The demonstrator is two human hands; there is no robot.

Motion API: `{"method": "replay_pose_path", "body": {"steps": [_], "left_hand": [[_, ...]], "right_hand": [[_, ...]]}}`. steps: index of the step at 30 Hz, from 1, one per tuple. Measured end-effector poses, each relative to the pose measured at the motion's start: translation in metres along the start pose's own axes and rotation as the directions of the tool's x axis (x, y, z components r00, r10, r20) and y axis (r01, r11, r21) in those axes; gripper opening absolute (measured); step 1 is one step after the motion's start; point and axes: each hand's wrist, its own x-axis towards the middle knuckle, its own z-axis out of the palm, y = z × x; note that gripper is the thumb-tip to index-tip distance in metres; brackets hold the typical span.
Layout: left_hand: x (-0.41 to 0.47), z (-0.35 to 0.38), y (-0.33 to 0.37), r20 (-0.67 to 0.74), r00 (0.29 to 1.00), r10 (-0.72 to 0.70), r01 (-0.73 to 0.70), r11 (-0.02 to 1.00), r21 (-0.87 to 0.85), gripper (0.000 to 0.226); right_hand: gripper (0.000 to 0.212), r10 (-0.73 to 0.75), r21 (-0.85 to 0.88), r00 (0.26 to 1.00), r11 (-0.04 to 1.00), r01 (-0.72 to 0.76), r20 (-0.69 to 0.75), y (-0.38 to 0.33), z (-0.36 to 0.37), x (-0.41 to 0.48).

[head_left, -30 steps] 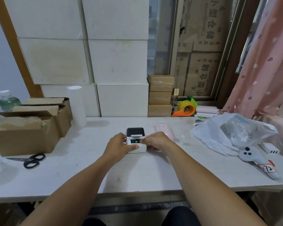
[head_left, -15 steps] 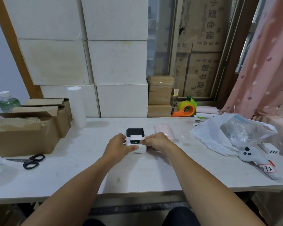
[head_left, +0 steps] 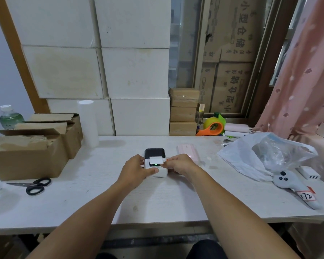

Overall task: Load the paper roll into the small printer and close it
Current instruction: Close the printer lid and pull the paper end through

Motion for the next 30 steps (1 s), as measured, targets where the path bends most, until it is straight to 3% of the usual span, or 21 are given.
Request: {"method": "replay_pose_path", "body": {"steps": [3,17,22,26,30], "left_hand": [[0.000,0.000,0.001,0.000,1.000,-0.001,0.001,1.000,0.014,0.054],[-0.001,0.000,0.001,-0.003,1.000,0.004,-0.004,1.000,0.015,0.053],[-0.002,-0.003,0.005,0.014,1.000,-0.005,0.005,0.999,0.044,0.053],[0.009,-0.017,0.013,0.143,0.989,-0.028,0.010,0.992,0.123,0.055],[0.040,-0.048,0.022,0.387,0.915,-0.117,0.009,0.963,0.268,0.056]], "right_hand": [[0.033,-0.006,-0.001,1.000,1.000,0.006,-0.001,0.000,-0.001,0.000],[0.030,-0.008,0.010,1.000,1.000,0.008,-0.017,0.002,0.000,0.000],[0.035,0.009,-0.069,1.000,0.998,-0.010,-0.011,-0.004,0.000,-0.001],[0.044,0.058,-0.221,0.996,0.974,-0.042,0.066,-0.021,-0.010,0.002],[0.044,0.171,-0.420,0.958,0.905,-0.060,0.231,-0.056,-0.036,0.013]]}}
